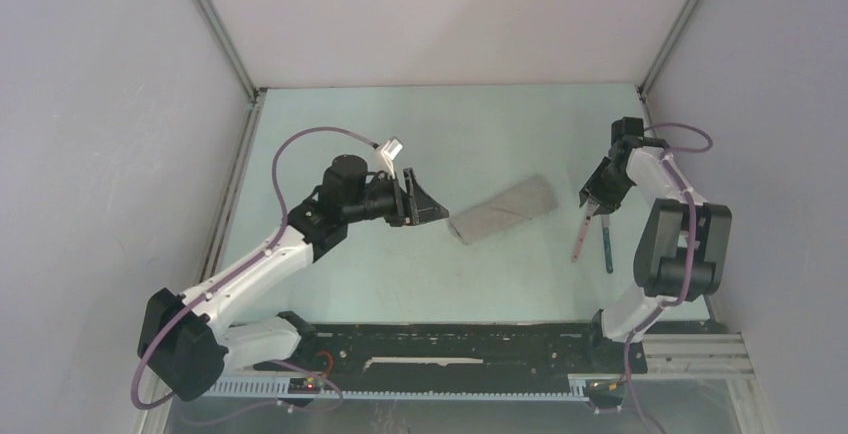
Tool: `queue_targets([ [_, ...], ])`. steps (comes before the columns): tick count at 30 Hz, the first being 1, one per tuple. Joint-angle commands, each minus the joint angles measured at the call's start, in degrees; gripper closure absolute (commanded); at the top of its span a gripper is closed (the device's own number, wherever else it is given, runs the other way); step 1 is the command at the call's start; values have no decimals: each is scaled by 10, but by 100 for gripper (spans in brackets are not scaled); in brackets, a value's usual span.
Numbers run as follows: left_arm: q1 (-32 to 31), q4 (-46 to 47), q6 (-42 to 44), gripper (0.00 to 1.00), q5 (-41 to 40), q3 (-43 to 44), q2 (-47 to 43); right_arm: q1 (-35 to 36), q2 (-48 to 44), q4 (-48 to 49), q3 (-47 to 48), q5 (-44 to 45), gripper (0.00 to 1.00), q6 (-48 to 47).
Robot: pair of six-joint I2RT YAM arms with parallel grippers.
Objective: Fold the napkin into a case and place the utensils inside
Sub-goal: Pick up the fork from the center of the board.
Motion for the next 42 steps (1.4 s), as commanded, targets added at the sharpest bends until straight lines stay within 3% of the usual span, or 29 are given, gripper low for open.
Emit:
queue_targets([
  [1, -3, -19, 30, 33, 15, 8, -17, 7, 35, -15, 15, 60, 54, 2],
  [15, -4, -23, 37, 31, 18, 27, 7, 26, 141, 12, 27, 113, 57, -28],
  [21, -5, -23, 34, 29, 15, 39, 26, 34, 167, 14, 26, 115, 75, -21],
  [24, -8, -23, 34, 29, 9, 54, 41, 35, 166, 17, 26, 116, 92, -16],
  [26, -11, -19, 37, 28, 5, 65, 55, 38, 151, 21, 25, 113, 100, -13],
  [30, -26, 31, 35, 28, 6, 90, 115, 43, 73, 21, 15, 96, 100, -2],
  [35, -65, 86, 37, 26, 17, 181, 237, 68, -42, 27, -12, 40, 100, 26],
  [42, -96, 94, 45, 23, 42, 325, 398, 168, -135, 55, -27, -23, 100, 131],
])
